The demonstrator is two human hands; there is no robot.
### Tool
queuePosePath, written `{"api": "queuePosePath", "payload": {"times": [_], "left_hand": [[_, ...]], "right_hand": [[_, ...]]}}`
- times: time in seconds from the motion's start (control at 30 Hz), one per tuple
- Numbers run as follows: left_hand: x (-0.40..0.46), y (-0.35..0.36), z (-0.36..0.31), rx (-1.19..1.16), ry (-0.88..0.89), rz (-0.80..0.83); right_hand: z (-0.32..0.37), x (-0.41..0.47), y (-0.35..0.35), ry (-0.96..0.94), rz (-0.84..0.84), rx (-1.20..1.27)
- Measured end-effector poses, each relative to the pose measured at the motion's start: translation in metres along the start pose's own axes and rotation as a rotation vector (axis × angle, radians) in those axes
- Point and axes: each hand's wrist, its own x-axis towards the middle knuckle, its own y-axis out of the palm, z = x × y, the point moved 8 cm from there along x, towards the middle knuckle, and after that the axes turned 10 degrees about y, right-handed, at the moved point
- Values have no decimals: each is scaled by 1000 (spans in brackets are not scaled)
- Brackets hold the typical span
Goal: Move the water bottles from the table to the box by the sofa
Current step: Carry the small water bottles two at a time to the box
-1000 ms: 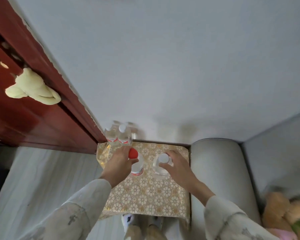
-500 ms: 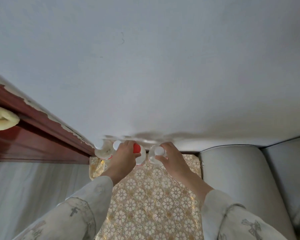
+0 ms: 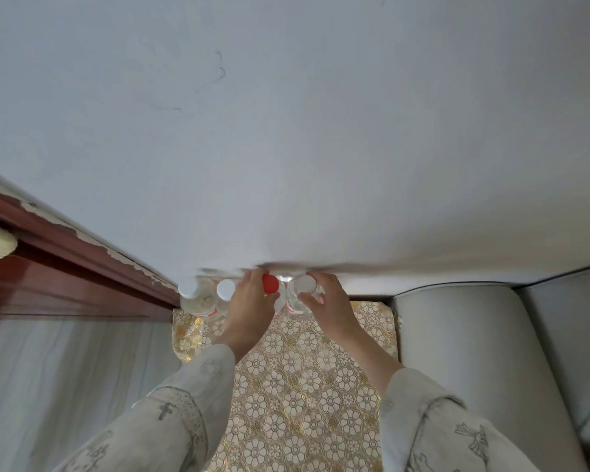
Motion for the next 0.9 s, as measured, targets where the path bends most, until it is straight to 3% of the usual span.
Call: {"api": "queuePosePath", "payload": {"times": [0.3,0.53,0.67,0.9], "left_hand": [[-37,-6,-4,-98,-78,23],[-126,-29,-7,-283,-247,-20],[-198,-43,1,-442,-426,-170],[-324,-68,-5,-634,-561,-496]], "right_hand": [[-12,-45,-3,105,-55,140],[5,-113,-11,164,130,121],[24,-153,-3,90,309,39],[66,-231,42,-115,630,-225]]}}
